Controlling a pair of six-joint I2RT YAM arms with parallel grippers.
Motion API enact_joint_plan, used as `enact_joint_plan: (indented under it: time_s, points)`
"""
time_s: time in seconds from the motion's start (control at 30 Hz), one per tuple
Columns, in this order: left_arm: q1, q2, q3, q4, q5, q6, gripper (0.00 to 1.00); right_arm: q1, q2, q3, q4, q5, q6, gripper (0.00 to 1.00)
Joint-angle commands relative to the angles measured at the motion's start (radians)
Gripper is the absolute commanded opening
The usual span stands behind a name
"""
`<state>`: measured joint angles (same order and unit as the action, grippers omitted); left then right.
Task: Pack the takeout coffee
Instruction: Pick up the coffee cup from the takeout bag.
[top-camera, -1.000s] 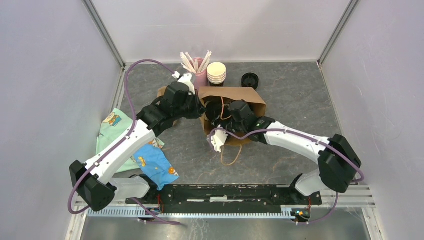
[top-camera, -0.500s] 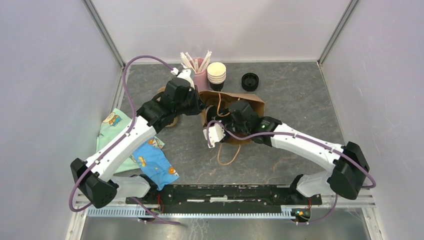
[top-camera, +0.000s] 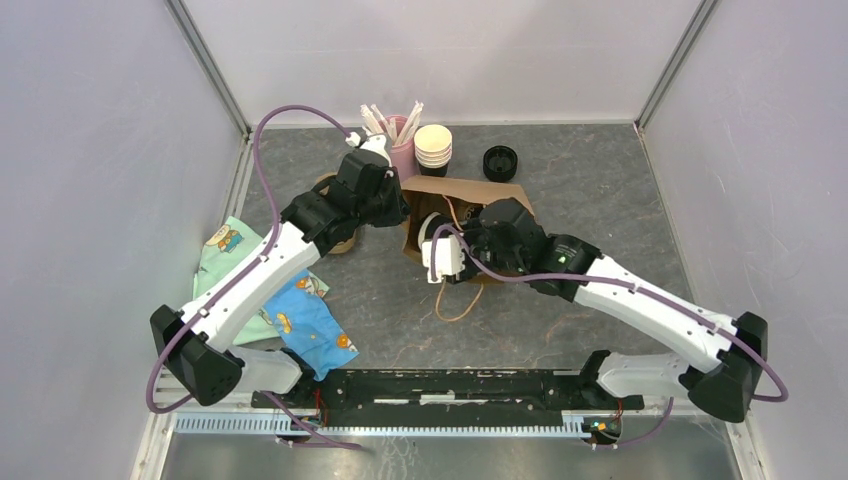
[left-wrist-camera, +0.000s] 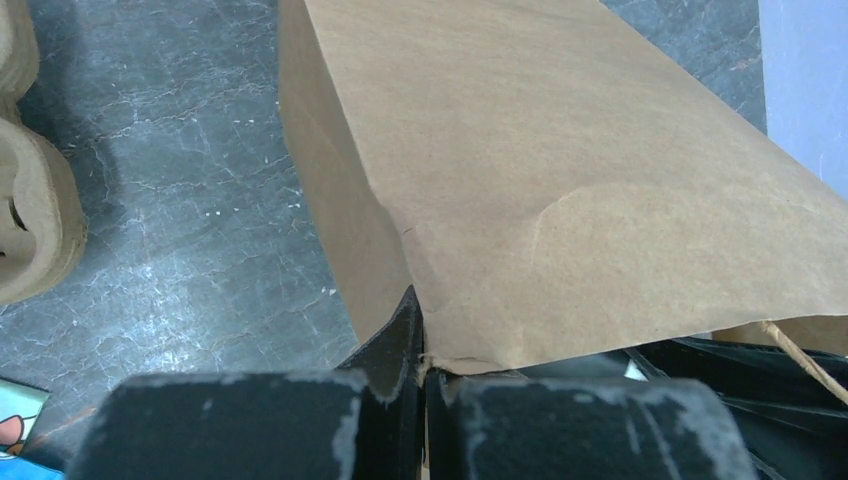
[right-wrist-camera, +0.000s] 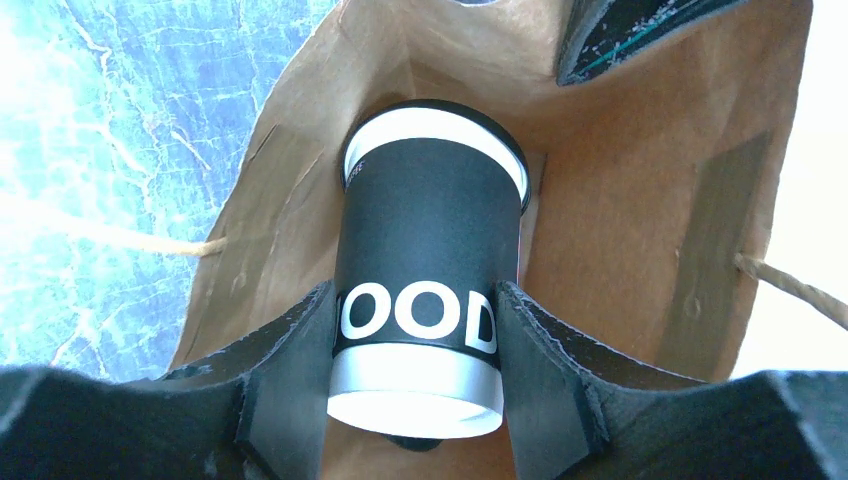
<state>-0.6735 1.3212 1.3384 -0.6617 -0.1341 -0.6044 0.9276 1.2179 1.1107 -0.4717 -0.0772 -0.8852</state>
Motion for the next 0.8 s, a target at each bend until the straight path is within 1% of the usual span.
enact_joint_plan:
  time_s: [0.0,0.1,0.27,0.5,0.57,0.77]
  points:
    - [0.004,0.004,0.053,-0.009,-0.03,-0.032,0.02,0.007,-0.079,-0.003,-0.022,-0.01,0.055,0.24]
    - [0.005,0.008,0.066,-0.016,-0.03,-0.038,0.02,0.006,-0.106,-0.027,-0.012,-0.038,0.091,0.23]
    - [0.004,0.009,0.064,-0.016,-0.041,-0.06,0.02,0.006,-0.136,-0.032,0.025,-0.017,0.146,0.21]
    - [0.005,0.032,0.091,-0.024,-0.055,-0.092,0.02,0.005,-0.168,-0.046,0.077,-0.087,0.239,0.2]
    - [0.004,0.038,0.095,-0.027,-0.071,-0.099,0.02,0.005,-0.18,-0.045,0.094,-0.073,0.266,0.19]
    - [0.005,0.059,0.099,-0.023,-0.124,-0.109,0.02,0.006,-0.196,-0.053,0.106,-0.043,0.262,0.19]
